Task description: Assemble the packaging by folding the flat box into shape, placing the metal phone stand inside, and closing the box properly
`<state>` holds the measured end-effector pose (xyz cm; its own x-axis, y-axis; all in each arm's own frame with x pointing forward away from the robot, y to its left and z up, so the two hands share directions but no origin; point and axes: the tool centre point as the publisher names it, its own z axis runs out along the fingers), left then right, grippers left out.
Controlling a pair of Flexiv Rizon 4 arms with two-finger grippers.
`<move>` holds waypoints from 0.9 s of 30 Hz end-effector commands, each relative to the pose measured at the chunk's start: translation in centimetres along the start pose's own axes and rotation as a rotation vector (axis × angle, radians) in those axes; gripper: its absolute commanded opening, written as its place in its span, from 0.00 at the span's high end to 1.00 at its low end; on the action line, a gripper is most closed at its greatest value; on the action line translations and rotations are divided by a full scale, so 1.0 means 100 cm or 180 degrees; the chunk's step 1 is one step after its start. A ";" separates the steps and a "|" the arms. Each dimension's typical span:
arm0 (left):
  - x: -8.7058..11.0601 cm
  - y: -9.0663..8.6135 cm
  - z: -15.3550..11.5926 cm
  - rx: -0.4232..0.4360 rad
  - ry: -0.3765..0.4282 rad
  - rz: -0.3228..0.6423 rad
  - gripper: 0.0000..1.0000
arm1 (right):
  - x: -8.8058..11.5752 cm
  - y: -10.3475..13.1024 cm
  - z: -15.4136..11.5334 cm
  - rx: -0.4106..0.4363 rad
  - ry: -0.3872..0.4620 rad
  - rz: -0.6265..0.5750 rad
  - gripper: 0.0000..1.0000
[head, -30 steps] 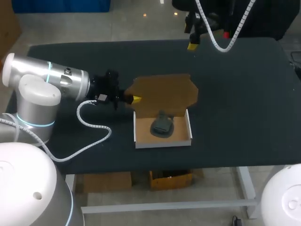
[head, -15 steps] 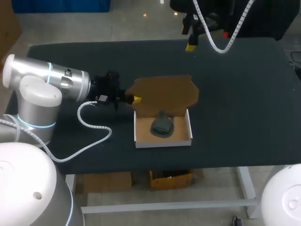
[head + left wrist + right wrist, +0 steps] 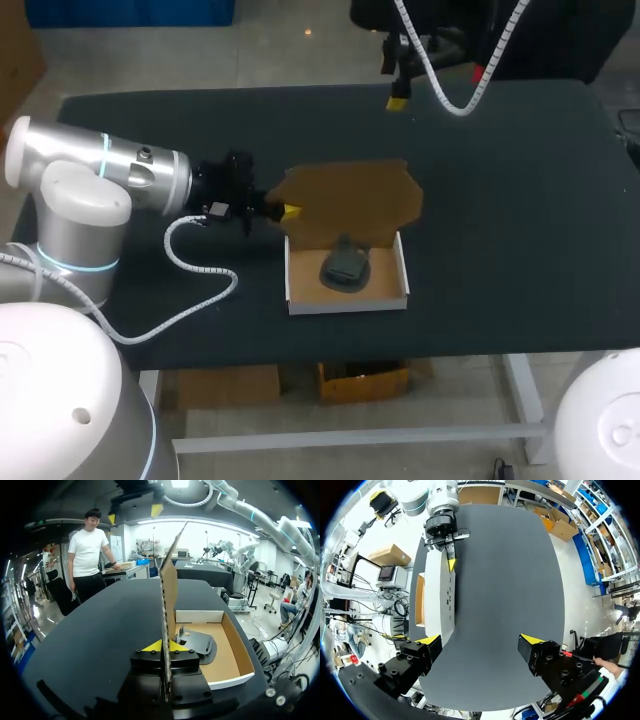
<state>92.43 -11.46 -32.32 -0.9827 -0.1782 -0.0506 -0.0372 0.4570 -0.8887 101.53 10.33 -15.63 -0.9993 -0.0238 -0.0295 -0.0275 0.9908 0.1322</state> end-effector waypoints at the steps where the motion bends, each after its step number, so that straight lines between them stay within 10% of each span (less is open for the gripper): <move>1: 0.000 0.001 0.000 0.0003 0.0001 0.0002 1.00 | -0.004 0.006 0.005 0.0033 0.0006 -0.0020 0.00; 19: 0.000 0.001 0.000 0.0003 0.0001 0.0002 1.00 | -0.049 0.027 0.042 0.0115 0.0177 -0.0257 0.00; 27: 0.000 0.001 0.000 0.0003 0.0001 0.0002 1.00 | -0.056 0.035 0.049 0.0210 0.0169 -0.0293 0.15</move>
<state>92.41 -11.44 -32.30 -0.9827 -0.1782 -0.0503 -0.0374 0.4572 -0.8886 106.80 13.83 -19.85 -0.9927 -0.1199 -0.0132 -0.1206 0.9890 0.0854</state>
